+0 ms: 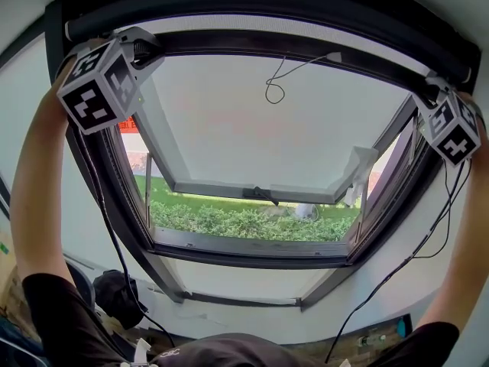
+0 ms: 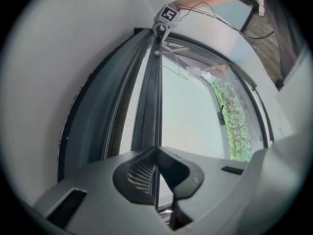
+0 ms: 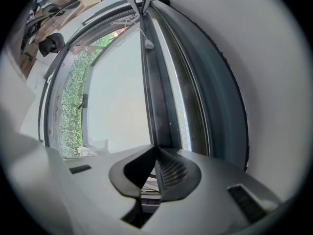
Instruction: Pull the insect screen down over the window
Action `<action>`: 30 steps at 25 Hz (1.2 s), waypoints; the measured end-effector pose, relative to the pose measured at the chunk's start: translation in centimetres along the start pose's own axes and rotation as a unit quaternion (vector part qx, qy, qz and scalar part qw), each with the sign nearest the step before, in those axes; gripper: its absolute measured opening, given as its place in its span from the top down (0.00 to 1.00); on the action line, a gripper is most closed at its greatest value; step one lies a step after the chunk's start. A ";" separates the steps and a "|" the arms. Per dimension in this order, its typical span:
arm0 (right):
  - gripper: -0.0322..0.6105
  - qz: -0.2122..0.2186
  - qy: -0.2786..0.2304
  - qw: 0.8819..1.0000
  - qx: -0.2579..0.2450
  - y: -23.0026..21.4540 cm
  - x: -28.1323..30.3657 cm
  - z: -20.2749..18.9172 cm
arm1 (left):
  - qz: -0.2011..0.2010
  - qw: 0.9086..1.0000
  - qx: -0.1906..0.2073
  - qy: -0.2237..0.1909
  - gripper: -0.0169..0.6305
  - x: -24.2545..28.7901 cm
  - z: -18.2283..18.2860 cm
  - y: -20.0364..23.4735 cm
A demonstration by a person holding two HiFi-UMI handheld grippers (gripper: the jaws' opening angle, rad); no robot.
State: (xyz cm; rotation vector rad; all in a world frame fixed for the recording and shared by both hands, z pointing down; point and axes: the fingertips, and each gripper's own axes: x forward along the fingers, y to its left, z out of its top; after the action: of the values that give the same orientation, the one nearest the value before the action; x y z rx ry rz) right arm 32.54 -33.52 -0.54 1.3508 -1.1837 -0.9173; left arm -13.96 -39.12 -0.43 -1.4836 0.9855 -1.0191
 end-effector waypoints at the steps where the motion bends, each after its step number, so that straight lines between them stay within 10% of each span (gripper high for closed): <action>1: 0.90 0.004 -0.001 1.000 -0.001 0.3 0.0 0.0 | -0.005 1.000 -0.001 -0.002 0.93 0.0 0.0 -0.3; 12: 0.90 0.112 0.023 0.993 0.006 3.7 0.6 -1.1 | -0.118 0.993 -0.014 0.006 0.93 0.5 -0.4 -3.9; 30: 0.90 0.285 0.042 0.957 -0.025 22.1 0.5 -3.4 | -0.306 0.952 -0.032 -0.011 0.93 0.7 -1.5 -22.6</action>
State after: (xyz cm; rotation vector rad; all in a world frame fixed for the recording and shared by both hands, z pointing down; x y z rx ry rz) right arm 32.54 -31.84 21.77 0.9161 -1.3701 -0.4649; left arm -13.64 -37.36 22.12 -1.9062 0.5447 -1.4073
